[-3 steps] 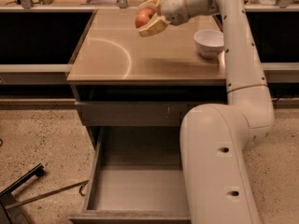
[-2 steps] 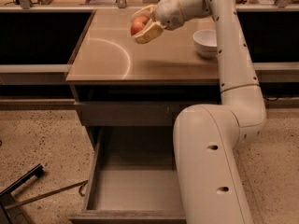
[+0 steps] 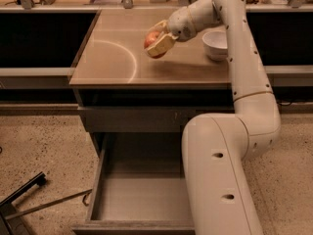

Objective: Pick apple from middle drawer and place on counter

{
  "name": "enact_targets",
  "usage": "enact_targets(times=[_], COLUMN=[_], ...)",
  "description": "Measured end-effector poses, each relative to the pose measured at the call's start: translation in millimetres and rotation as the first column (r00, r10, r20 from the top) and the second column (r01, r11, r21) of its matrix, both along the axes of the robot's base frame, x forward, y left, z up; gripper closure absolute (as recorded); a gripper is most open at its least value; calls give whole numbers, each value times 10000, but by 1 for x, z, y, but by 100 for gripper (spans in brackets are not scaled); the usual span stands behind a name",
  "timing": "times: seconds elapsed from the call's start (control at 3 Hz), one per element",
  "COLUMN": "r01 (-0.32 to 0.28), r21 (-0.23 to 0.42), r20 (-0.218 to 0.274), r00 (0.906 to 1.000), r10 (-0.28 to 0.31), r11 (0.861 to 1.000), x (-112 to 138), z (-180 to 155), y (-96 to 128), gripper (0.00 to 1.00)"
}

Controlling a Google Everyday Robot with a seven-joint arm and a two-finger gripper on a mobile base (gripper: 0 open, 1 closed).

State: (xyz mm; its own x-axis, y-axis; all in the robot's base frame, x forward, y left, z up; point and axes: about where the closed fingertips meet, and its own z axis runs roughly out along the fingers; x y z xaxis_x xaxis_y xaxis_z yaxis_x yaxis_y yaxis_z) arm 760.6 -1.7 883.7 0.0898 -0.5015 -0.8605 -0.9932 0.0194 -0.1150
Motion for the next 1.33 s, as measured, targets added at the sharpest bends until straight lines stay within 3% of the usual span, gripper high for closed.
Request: enact_targets(times=[0.33,0.67,1.0,1.33], r01=[796,1108,1167,1514], r21=[-9,-131,-65,-623], r20=[-666,-1075,-1047,-766], r00=[9946,9879,9876,9848], r10=[-795,-1115,-1168,-1560], r11=[9968,9938,9931,9865], x=[10,13,17,17], z=[-24,-39,-40,-20], y=[-28,-39,-35,-39], gripper=[100,100,100,100])
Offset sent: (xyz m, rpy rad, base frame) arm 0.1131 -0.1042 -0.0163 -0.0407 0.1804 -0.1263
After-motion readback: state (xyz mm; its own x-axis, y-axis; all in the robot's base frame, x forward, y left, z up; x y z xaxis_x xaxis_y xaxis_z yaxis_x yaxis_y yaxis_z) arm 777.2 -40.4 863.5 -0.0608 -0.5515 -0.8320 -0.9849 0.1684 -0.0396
